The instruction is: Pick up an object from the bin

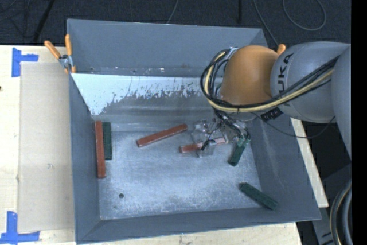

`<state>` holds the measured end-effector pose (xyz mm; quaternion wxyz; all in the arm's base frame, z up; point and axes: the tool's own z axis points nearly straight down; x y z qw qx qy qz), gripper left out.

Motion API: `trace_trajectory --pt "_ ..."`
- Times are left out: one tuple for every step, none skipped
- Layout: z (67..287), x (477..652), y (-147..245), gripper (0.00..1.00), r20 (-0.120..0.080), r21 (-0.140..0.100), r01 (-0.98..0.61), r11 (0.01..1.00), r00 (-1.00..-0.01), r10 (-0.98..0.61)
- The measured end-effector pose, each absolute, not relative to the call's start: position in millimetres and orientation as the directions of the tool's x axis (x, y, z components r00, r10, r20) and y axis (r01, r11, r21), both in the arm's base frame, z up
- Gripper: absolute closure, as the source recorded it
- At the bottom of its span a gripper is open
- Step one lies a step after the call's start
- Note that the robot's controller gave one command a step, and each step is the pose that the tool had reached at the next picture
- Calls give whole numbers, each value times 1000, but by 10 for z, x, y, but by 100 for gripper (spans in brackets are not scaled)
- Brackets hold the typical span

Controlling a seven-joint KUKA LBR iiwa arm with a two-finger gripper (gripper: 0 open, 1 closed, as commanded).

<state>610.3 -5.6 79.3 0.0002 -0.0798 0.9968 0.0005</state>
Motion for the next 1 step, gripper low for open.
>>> trace_trajectory --pt "2358 6003 24 100 -10 -1 -157 988 -987 -157"
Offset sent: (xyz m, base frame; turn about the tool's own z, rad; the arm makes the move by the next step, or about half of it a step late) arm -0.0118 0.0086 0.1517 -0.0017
